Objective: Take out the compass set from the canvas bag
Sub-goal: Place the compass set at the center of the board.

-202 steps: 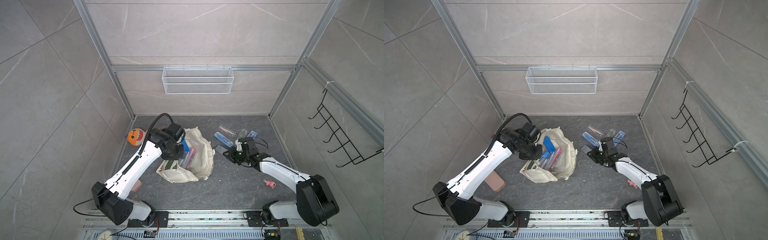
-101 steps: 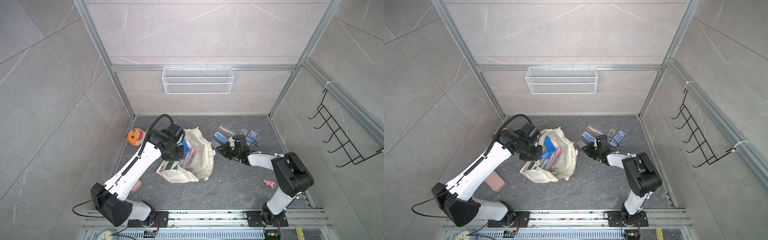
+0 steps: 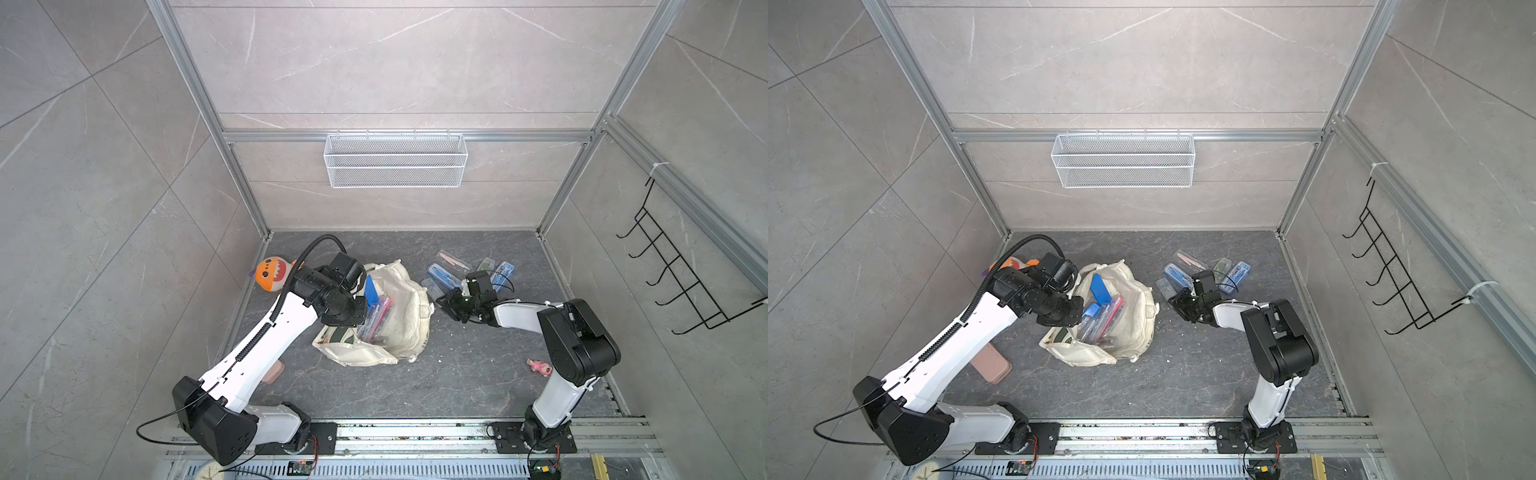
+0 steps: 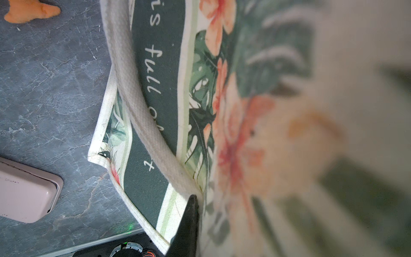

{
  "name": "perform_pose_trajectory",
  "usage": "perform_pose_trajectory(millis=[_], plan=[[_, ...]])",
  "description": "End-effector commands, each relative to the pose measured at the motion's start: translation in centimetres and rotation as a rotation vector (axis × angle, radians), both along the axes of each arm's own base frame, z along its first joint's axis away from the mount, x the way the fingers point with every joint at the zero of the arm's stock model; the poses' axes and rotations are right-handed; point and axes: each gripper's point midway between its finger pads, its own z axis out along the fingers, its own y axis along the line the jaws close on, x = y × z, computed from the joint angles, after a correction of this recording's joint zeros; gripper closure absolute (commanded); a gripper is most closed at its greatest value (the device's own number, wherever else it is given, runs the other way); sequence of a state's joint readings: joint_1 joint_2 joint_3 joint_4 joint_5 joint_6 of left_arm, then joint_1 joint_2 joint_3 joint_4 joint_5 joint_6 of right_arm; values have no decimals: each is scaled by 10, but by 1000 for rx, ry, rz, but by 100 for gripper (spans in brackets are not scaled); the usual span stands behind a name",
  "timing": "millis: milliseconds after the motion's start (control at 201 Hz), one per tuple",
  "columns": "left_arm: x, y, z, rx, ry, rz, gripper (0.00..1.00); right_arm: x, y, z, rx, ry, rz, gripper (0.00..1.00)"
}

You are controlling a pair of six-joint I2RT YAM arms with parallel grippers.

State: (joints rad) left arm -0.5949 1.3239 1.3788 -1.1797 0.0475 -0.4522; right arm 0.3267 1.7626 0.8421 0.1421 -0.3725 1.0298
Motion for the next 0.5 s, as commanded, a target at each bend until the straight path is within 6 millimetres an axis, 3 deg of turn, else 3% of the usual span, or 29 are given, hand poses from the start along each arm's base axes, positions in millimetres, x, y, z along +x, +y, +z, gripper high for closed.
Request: perform_pose_trajectory(millis=[0, 239, 364, 494], plan=[[-7, -3, 4, -36, 0, -36, 100, -13, -12, 15, -75, -12, 24, 55], [-10, -5, 3, -45, 6, -62, 100, -28, -15, 70, -141, -101, 74, 55], [-14, -3, 5, -49, 5, -72, 100, -42, 4, 117, -192, -219, 149, 59], [-18, -1, 6, -50, 5, -78, 100, -69, 41, 170, -258, -393, 260, 59]])
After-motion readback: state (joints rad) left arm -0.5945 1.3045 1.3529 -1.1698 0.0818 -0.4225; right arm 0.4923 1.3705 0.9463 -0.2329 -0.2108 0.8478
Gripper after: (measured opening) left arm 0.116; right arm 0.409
